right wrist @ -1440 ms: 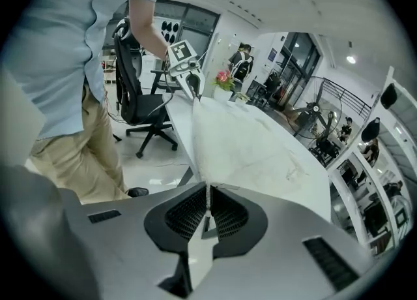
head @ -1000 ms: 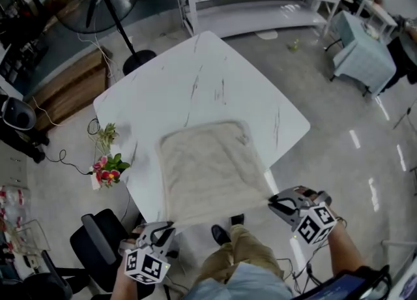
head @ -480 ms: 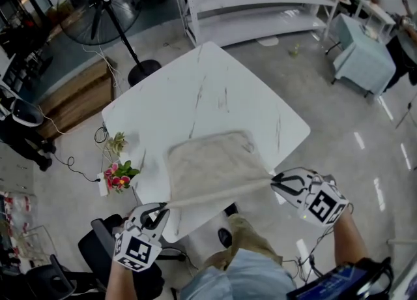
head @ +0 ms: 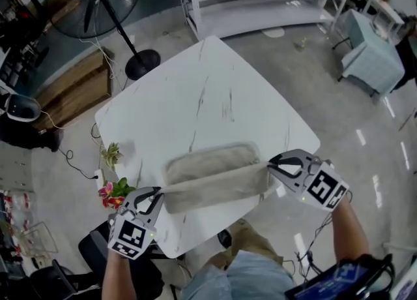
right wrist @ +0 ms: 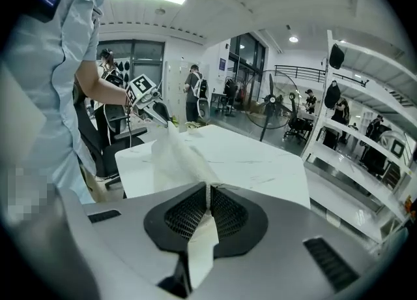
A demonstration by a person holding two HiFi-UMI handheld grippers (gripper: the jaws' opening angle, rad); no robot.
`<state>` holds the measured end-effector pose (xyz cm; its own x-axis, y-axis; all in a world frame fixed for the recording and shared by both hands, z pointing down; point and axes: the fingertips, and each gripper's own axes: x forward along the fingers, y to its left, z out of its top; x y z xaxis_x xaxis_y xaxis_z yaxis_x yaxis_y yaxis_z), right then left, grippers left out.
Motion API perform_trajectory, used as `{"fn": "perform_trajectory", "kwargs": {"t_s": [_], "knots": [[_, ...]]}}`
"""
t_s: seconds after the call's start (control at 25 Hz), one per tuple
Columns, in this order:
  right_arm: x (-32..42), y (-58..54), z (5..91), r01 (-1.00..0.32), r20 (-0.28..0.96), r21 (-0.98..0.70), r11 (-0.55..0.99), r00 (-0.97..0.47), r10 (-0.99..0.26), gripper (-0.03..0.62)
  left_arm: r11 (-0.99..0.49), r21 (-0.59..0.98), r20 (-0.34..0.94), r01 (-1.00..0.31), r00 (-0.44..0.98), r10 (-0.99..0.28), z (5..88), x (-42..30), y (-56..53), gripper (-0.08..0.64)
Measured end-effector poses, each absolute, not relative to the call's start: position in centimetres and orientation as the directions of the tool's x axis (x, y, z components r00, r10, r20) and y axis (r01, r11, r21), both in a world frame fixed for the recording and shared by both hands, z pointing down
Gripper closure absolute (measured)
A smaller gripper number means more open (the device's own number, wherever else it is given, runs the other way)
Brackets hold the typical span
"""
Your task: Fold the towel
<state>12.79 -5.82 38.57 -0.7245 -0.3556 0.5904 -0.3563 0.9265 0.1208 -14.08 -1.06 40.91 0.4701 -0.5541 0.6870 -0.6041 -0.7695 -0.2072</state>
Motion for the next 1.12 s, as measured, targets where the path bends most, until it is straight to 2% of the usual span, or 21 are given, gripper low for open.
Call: {"fn": "perform_trajectory", "kwargs": {"t_s": [0.68, 0.96, 1.12], "knots": [[11.4, -15.2, 48.4, -0.388, 0.694, -0.081, 0.918, -0.683, -0.228, 0.545, -0.713, -0.069, 0.823, -0.698, 0.364, -0.436, 50.8, -16.3, -10.1, 0.517], [11.2, -16.3, 51.4, -0.387, 0.732, -0.124, 0.914, -0.658, -0.179, 0.543, -0.669, 0.038, 0.804, -0.742, 0.420, -0.421, 52.4, -16.7, -11.7, 0.500], [11.0, -16.6, 52.6, -0.382, 0.760, -0.080, 0.921, -0.621, -0.192, 0.543, -0.626, 0.063, 0.783, -0.777, 0.427, -0.451, 52.4, -17.0, -12.1, 0.492]]}}
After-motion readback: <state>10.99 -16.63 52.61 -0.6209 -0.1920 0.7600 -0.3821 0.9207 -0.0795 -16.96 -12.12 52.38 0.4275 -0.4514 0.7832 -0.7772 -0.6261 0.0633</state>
